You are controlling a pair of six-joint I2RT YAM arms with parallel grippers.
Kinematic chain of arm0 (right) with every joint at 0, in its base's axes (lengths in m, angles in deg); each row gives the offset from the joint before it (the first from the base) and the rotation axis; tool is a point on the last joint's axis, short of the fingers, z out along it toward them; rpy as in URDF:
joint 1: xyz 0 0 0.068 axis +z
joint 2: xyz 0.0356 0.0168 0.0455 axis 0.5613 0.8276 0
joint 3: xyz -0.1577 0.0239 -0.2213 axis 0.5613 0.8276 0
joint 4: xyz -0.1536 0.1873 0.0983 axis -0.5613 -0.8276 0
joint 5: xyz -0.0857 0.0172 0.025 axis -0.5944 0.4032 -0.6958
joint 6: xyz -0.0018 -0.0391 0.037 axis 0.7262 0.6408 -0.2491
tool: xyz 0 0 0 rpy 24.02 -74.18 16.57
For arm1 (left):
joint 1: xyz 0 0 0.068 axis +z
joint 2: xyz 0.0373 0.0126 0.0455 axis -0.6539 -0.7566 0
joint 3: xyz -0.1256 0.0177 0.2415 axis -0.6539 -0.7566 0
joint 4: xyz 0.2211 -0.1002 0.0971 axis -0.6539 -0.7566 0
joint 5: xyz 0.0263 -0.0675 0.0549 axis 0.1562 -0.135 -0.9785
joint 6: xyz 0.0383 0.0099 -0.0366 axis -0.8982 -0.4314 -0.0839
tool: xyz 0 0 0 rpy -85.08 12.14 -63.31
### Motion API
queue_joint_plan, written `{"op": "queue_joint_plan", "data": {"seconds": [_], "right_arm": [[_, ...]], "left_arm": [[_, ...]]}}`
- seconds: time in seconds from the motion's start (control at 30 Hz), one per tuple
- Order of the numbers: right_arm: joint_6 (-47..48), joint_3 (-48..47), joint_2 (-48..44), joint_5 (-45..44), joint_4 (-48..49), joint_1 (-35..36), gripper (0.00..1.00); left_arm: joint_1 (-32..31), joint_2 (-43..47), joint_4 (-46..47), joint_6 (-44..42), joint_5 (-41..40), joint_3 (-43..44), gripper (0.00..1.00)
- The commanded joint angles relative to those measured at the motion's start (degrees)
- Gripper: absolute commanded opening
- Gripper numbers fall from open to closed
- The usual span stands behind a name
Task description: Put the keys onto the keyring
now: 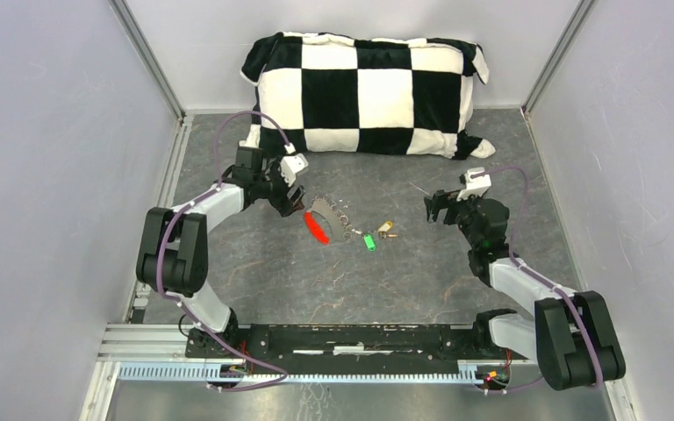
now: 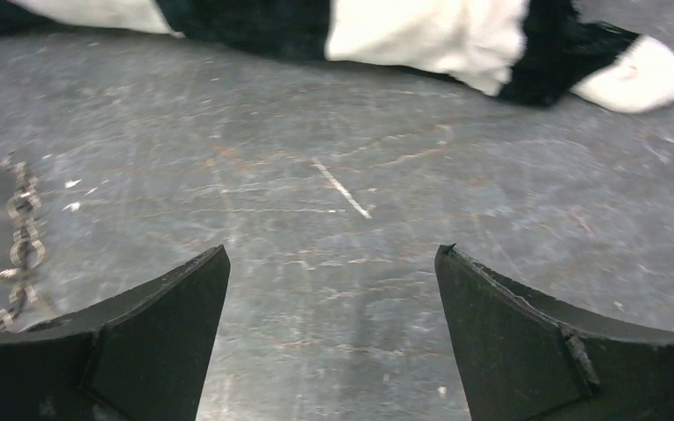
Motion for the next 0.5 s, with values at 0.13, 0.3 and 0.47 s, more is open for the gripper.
{"op": "queue_joint_plan", "data": {"seconds": [0.13,0.3,0.47], "right_arm": [[4.2,-2.76,-3.54,2.49,-2.81,7.36,0.87],[5.06,-3.54,-3.68,2.74,-4.08,10.53,0.86],[5.4,-4.03,-2.93,3.58,-4.67,11.91,0.85]], "left_arm": [[-3.4,-8.78,-14.54,-19.64,3.07,11.8,0.69],[-5.05,-12.79,-16.27,-19.38,3.83,15.1,0.63],[-6.37,-15.09,-16.18,-20.26,3.01,15.06,0.61]]}}
